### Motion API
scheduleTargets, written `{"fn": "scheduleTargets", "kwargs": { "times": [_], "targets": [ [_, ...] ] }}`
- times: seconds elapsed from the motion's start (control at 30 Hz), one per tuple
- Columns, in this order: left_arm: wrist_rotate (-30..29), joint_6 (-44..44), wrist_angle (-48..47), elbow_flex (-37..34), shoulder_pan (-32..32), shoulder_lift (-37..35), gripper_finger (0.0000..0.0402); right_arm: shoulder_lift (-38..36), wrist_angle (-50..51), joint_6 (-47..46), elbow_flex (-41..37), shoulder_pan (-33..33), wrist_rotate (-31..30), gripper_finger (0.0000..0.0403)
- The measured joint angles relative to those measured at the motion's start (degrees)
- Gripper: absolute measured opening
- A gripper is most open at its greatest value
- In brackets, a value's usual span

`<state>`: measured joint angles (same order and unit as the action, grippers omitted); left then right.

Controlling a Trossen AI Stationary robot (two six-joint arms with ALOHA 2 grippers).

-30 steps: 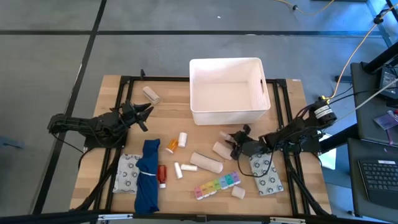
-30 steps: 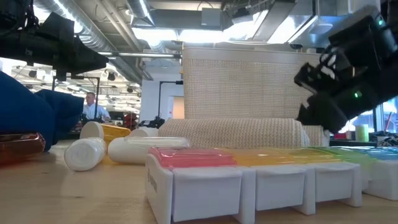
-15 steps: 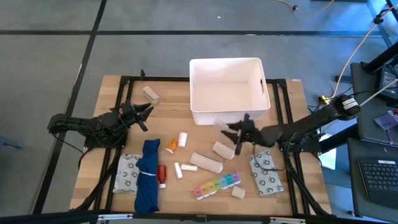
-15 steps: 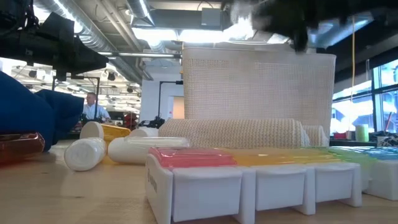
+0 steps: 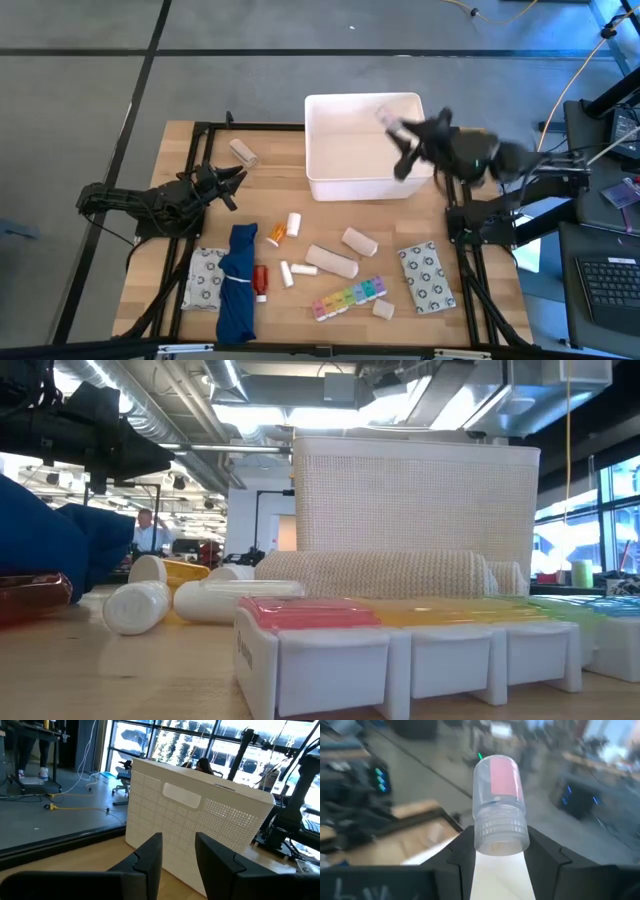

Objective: Pick & place medical supplies in basket/bin
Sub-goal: Put the transparent pill bottle into the white container

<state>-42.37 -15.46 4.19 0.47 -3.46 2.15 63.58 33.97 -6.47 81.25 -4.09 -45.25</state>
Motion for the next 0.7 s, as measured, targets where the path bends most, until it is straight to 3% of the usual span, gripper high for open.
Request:
{"fn": "scheduleTargets", "kwargs": {
  "times": [0.2, 0.43, 0.7],
  "targets": [
    [0.00, 0.10, 0.00, 0.01, 0.00, 0.00, 0.0111, 6.53, 22.27, 0.61, 15.84, 14.40, 9.02, 0.0134],
    [-0.14, 0.76, 0.00, 0.01, 0.00, 0.00, 0.0111, 18.19, 32.90, 13.37, 24.22, 27.83, 22.54, 0.0137],
    [-0.17, 1.66, 0.00, 0.00, 0.00, 0.00, 0.0111, 36.56, 51.82, 18.02, 30.04, 38.58, 25.62, 0.0137]
  ]
}}
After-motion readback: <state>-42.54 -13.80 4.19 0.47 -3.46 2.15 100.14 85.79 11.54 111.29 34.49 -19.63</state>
